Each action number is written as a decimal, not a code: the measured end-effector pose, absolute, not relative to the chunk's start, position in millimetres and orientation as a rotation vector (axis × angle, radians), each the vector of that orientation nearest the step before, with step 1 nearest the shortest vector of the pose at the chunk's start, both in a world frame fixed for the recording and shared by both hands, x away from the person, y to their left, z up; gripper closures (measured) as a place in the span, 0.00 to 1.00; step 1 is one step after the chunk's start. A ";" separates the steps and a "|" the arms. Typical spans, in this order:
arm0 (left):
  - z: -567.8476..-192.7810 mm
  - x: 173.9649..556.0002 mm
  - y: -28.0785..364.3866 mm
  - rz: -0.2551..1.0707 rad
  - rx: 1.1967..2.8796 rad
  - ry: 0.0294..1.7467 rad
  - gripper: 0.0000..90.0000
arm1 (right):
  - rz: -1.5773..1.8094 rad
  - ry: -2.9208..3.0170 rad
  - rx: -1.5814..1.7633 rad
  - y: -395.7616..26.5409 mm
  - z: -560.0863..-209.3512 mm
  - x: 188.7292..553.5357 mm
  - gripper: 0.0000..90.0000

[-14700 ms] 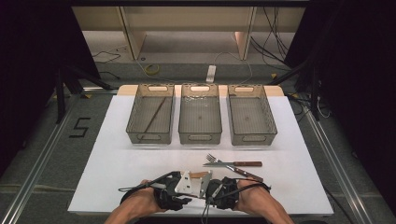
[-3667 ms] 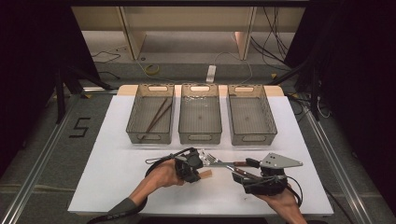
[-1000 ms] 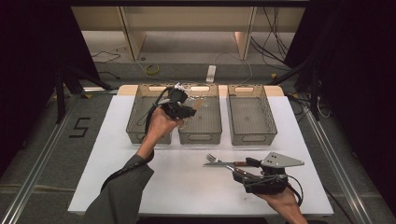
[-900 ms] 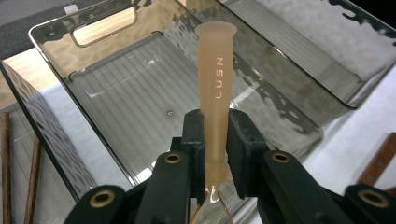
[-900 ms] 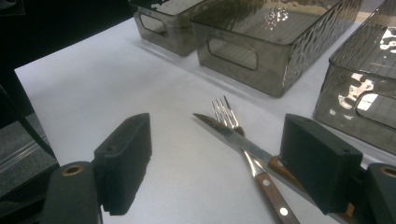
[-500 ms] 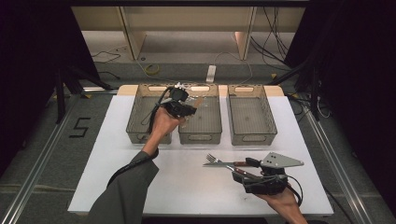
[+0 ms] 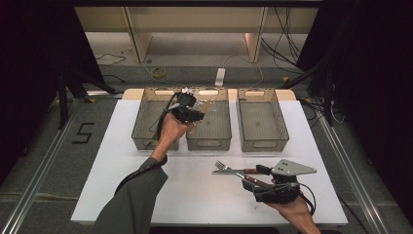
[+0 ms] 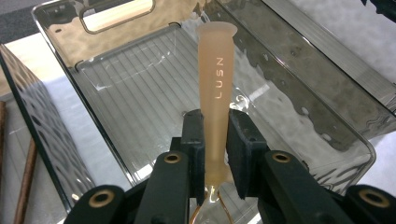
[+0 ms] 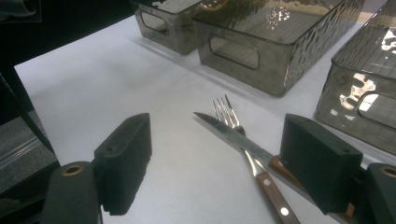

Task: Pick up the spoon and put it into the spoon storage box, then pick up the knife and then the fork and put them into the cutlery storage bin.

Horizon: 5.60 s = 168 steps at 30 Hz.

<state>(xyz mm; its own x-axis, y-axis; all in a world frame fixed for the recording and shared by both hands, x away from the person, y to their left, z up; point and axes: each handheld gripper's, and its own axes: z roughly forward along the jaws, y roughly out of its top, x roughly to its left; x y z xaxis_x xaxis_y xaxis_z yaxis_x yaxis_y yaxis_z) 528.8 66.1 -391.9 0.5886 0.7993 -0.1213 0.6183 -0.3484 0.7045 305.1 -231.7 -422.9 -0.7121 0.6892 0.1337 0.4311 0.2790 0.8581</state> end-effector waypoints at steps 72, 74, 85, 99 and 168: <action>-386.8 396.1 139.6 0.220 1.928 0.955 0.21 | 1.348 2.286 1.062 -241.3 -420.1 319.4 0.28; -388.9 392.0 142.3 0.228 1.915 0.955 0.21 | 1.336 2.295 1.061 -241.9 -418.9 322.1 0.28; -397.9 372.0 156.3 0.242 1.880 0.940 0.19 | 1.223 2.329 1.061 -245.9 -412.6 347.0 0.27; -406.5 352.3 160.2 0.274 1.910 0.911 0.19 | 0.983 2.484 1.011 -238.6 -413.9 372.5 0.28; -412.0 325.9 172.0 0.374 1.938 0.879 0.19 | 0.489 2.726 1.114 -238.1 -460.0 394.1 1.00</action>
<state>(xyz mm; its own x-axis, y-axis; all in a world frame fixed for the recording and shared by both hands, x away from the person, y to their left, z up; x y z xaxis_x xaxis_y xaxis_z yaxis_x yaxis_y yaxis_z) 325.9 172.0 -412.0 0.6956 0.7120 -0.0962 0.4243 -0.2990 0.8547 394.1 -238.1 -460.0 -0.7112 0.7027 -0.0210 0.6516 0.6701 0.3555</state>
